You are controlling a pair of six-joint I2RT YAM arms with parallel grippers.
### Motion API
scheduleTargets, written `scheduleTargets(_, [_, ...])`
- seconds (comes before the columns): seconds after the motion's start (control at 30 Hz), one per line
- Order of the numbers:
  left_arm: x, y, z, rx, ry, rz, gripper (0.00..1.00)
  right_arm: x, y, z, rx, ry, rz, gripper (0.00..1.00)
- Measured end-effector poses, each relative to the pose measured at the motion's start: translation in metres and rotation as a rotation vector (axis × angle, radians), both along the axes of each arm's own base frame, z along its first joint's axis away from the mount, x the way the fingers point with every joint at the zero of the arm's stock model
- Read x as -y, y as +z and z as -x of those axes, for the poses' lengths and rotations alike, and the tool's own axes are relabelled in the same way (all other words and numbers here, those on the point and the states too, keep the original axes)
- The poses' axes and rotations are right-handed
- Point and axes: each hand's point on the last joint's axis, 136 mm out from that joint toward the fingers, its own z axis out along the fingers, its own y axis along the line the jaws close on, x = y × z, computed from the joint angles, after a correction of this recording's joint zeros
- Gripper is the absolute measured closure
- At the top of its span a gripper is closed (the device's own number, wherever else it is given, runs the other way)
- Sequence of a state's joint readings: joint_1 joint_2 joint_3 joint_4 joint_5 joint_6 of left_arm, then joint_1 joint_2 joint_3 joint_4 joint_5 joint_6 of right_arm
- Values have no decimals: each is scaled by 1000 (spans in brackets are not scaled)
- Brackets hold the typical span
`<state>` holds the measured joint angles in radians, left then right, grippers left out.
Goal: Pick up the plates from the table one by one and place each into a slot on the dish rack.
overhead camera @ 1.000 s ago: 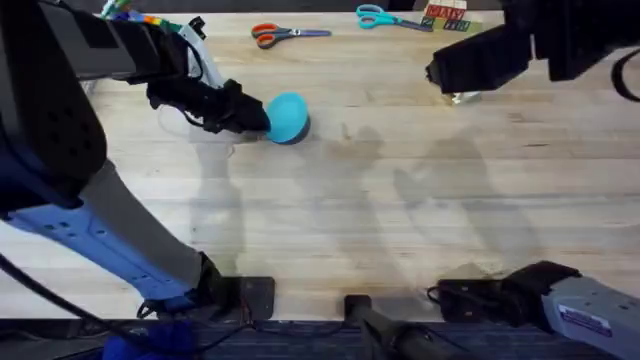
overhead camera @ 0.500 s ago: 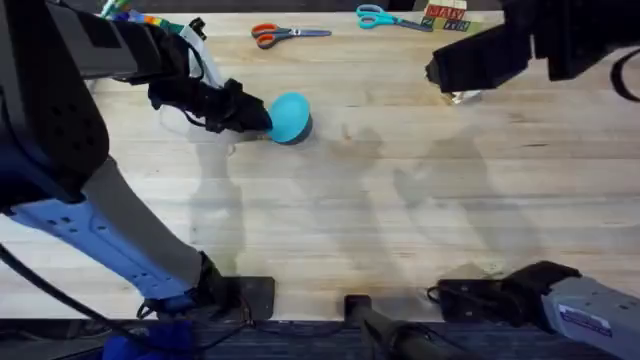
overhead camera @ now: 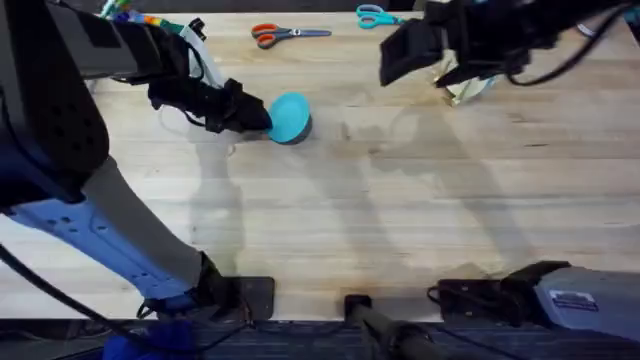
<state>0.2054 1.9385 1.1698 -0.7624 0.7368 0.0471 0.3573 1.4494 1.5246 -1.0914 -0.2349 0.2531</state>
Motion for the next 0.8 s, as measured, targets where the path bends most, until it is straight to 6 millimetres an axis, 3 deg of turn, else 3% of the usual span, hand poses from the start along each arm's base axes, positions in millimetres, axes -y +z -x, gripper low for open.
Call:
scheduleTargets(0.3, [0, 0, 0, -2, 2, 0, 960, -41, -33, -29, -121, 16, -154, 7])
scheduleTargets(0.57, [0, 0, 0, -2, 2, 0, 960, -57, -72, -46, -224, -16, -180, 7])
scheduleTargets(0.8, [0, 0, 0, -2, 2, 0, 960, -82, -91, -57, -216, 21, -195, 6])
